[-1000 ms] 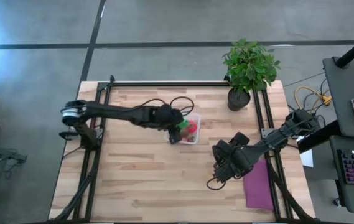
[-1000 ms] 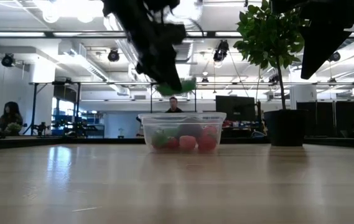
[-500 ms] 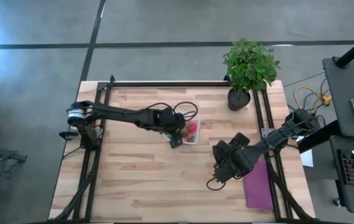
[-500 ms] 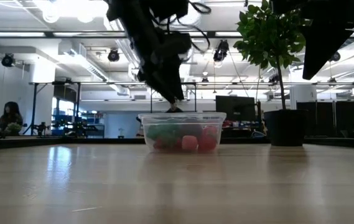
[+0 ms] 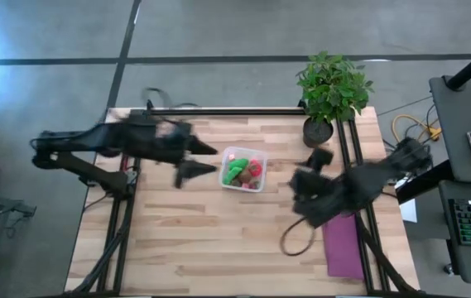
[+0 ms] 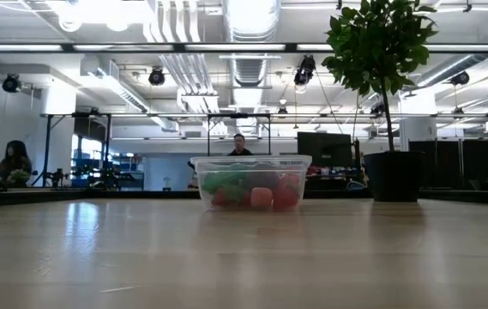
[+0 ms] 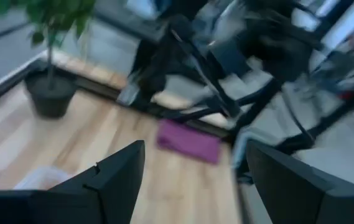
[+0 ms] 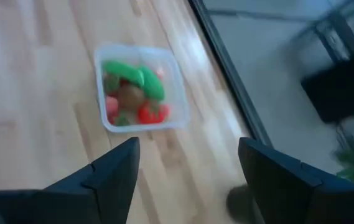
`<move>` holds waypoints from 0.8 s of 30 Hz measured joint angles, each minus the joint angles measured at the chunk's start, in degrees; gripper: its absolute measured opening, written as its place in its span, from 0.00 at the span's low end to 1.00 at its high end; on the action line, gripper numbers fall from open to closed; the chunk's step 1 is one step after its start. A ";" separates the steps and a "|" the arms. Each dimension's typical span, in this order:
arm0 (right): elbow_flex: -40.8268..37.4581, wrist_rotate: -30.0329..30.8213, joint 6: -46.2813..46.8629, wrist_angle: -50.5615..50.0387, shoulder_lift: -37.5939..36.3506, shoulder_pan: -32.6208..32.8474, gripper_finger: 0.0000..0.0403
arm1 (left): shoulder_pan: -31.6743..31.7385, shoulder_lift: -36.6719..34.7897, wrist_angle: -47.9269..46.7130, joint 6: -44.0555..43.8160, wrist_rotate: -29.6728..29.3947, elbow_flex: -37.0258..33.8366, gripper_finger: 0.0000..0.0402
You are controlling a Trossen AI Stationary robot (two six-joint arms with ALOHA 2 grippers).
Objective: Pick and placing Produce into tupperware
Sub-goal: Return to Home Position
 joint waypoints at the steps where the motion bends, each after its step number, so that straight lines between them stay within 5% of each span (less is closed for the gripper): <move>1: 2.92 0.87 -2.49 -2.06 -1.07 0.16 0.66 | -0.56 -2.21 -0.14 -0.31 -0.33 -0.31 0.67; 8: 13.96 -2.17 3.76 2.24 -11.22 3.95 0.66 | -7.24 -13.88 9.11 5.19 -2.89 -12.19 0.67; 11: 7.48 0.90 -3.23 12.57 -14.58 7.59 0.66 | -9.83 -17.43 22.94 5.39 2.02 -23.90 0.67; 17: -10.48 -4.69 -11.84 40.17 -17.32 6.54 0.66 | -9.29 -25.92 49.04 3.79 11.81 -44.97 0.67; 20: -15.29 -4.91 -19.14 48.86 -20.83 2.91 0.66 | -6.52 -33.25 46.50 6.77 11.41 -49.06 0.67; 24: -21.56 -6.48 -19.66 48.39 -29.56 -5.70 0.66 | -0.27 -42.86 34.03 9.26 11.37 -50.87 0.67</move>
